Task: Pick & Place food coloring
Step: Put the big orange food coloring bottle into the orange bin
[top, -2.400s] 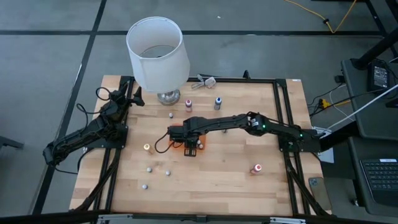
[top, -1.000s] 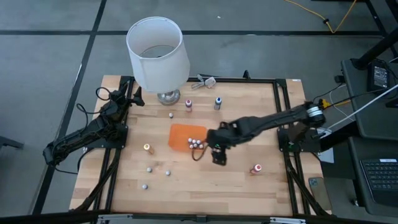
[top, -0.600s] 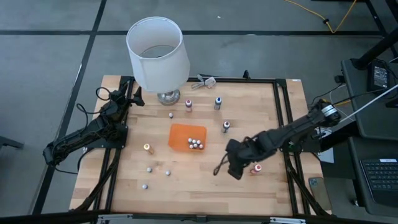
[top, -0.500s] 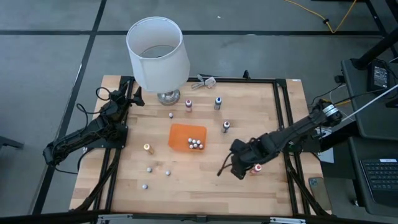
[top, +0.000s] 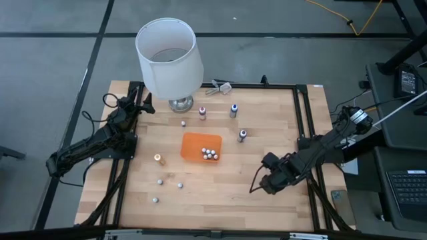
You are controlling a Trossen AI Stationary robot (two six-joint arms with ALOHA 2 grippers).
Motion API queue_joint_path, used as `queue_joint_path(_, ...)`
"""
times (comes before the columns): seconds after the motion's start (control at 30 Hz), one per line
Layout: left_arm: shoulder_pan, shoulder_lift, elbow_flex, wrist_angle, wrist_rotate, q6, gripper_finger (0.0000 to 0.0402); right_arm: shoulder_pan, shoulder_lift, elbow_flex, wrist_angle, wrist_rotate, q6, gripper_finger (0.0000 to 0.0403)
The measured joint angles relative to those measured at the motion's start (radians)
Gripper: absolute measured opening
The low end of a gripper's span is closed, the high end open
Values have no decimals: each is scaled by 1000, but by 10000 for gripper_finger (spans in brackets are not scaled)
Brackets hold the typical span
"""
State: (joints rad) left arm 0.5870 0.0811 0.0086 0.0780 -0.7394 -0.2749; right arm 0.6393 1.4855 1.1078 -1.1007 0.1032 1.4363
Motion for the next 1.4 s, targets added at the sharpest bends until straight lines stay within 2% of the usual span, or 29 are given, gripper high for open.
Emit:
queue_joint_path(0.23,0,0,0,0,0,0,391,54,-11,-66,37,-25,76,329)
queue_joint_path(0.57,0,0,0,0,0,0,391,80,-10,-118,123,-46,81,320)
queue_joint_path(0.77,0,0,0,0,0,0,391,80,-10,-118,125,-45,78,272)
queue_joint_path(1.2,0,0,0,0,0,0,391,80,-10,-109,111,-53,61,130)
queue_joint_path(1.4,0,0,0,0,0,0,391,65,-8,-68,62,-55,-39,122)
